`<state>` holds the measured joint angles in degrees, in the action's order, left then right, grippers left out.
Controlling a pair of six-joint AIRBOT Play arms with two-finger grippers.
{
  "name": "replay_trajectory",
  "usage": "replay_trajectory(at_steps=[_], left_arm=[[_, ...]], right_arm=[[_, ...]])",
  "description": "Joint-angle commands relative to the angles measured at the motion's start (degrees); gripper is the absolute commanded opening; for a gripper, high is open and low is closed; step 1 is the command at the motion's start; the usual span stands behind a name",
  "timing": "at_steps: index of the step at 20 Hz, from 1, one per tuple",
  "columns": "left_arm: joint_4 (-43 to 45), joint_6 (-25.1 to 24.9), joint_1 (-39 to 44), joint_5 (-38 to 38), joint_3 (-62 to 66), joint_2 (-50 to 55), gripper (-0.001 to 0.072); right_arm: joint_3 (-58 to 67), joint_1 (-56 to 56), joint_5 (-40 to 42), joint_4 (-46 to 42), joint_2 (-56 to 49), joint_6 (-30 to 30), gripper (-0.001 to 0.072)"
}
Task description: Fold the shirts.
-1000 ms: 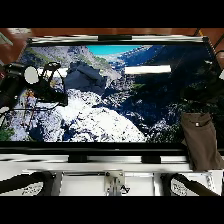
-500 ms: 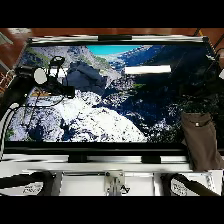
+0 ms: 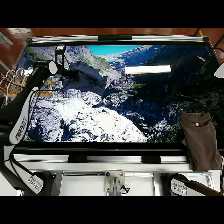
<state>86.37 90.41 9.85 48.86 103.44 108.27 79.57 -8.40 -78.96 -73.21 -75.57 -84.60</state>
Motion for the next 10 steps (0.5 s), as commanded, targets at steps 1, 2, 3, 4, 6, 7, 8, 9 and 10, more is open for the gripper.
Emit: replay_trajectory(at_steps=[1,2,3,4,6,7,8,9,10], left_arm=[[-0.46,-3.87,-0.33,-1.33,6.60,7.82,0.0679],[-0.48,-3.80,-0.24,-1.84,6.58,8.59,0.0679],[-0.72,-3.17,-0.24,-1.62,6.56,9.25,0.0666],[-1.27,-1.38,-0.24,-0.87,6.56,9.81,0.0666],[-2.21,1.05,-0.24,0.24,6.56,10.56,0.0507],[-2.75,0.96,-0.24,0.28,6.60,10.45,0.0241],[-3.21,0.94,-0.24,0.37,6.62,9.68,0.0084],[-3.65,0.92,-0.24,0.70,6.62,8.31,0.0042],[-3.89,0.83,-0.17,0.87,6.62,6.12,0.0042]], right_arm=[[0.04,0.02,-0.74,2.49,-0.33,1.51,0.0608],[0.04,0.02,-0.90,2.51,-0.33,1.49,0.0608],[0.04,0.02,-0.98,2.71,-0.33,1.49,0.0608],[0.04,0.02,-0.98,2.84,-0.33,1.46,0.0609],[0.04,0.02,-1.22,2.89,-0.33,1.25,0.0608],[0.04,0.02,-1.75,2.97,-0.33,1.25,0.0609],[0.04,0.02,-2.54,3.37,-0.33,1.25,0.0609],[0.04,0.02,-3.69,3.98,-0.33,1.27,0.0608],[0.04,0.02,-4.83,4.42,-0.31,1.31,0.0609]])
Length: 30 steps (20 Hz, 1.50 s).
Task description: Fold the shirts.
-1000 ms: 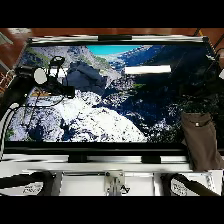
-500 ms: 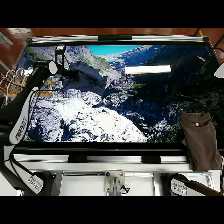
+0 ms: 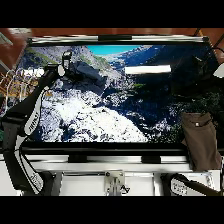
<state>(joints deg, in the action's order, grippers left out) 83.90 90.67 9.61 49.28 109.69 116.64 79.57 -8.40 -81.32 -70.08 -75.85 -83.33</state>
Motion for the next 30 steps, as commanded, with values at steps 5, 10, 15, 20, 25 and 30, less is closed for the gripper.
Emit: replay_trajectory(at_steps=[5,10,15,20,25,30], left_arm=[[-1.44,-1.55,3.04,1.31,0.35,-21.70,0.0041],[-1.44,-1.64,12.50,2.99,0.31,-40.52,0.0041],[-1.42,0.15,22.73,21.49,-0.90,-43.65,0.0041],[-1.44,4.79,32.59,18.05,-17.40,-43.47,0.0041],[-8.74,12.81,39.10,4.04,-32.44,-39.67,0.0709],[-7.17,8.24,25.53,20.52,-22.32,-40.96,0.0720]], right_arm=[[0.13,0.00,-2.89,0.98,2.10,0.85,0.0609],[8.85,0.00,-2.19,-6.14,11.78,1.51,0.0608],[21.00,0.00,-2.95,-13.84,21.90,-0.39,0.0608],[21.31,0.00,-12.85,-15.34,26.18,-0.92,0.0608],[10.78,0.02,-13.29,-14.34,26.21,-0.90,0.0608],[-0.92,0.00,-9.73,-15.39,25.53,-0.39,0.0608]])
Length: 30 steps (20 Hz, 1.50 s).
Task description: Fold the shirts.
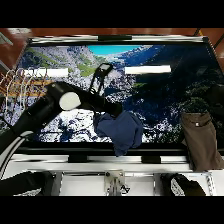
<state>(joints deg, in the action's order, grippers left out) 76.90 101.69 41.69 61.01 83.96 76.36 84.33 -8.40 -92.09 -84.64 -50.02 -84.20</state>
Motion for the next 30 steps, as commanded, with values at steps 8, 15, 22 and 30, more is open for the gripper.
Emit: replay_trajectory(at_steps=[8,15,22,30], left_arm=[[-15.63,-11.17,-30.58,12.35,-30.88,-10.99,0.0720],[-35.39,-18.03,-19.85,-9.84,-43.50,-4.17,0.0720],[-44.57,-24.20,-18.08,-14.49,-43.41,2.01,0.0520],[-45.81,-28.63,-18.78,-11.93,-38.07,0.90,0.0042]], right_arm=[[-20.76,0.00,4.00,0.24,-1.18,1.95,0.0608],[-25.31,0.02,6.47,6.23,-1.20,-0.37,0.0609],[-25.38,0.02,5.81,7.98,-1.55,-2.43,0.0628],[-38.53,0.07,11.32,22.10,-6.10,-0.26,0.0628]])
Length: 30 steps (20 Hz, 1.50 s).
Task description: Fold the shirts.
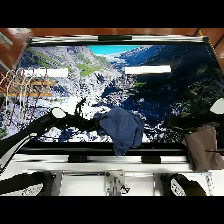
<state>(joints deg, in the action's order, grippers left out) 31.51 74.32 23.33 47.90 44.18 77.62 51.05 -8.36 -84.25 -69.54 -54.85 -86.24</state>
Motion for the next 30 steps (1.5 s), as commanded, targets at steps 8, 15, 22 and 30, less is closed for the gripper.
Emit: replay_trajectory(at_steps=[8,15,22,30], left_arm=[[0.13,-2.73,-3.72,5.29,5.11,-0.50,0.0042],[1.92,-4.63,-4.33,6.34,10.80,-0.63,0.0040],[14.60,-5.35,-4.37,15.72,48.89,-5.75,0.0039],[20.85,-0.63,-4.39,23.80,72.78,-14.43,0.0040]], right_arm=[[-11.78,17.90,26.29,13.49,-9.94,3.96,0.0628],[-9.79,18.08,27.61,17.42,-17.05,7.04,0.0061],[28.76,18.08,23.23,7.23,-0.46,14.56,0.0060],[54.95,18.18,2.82,7.74,2.93,7.17,0.0061]])
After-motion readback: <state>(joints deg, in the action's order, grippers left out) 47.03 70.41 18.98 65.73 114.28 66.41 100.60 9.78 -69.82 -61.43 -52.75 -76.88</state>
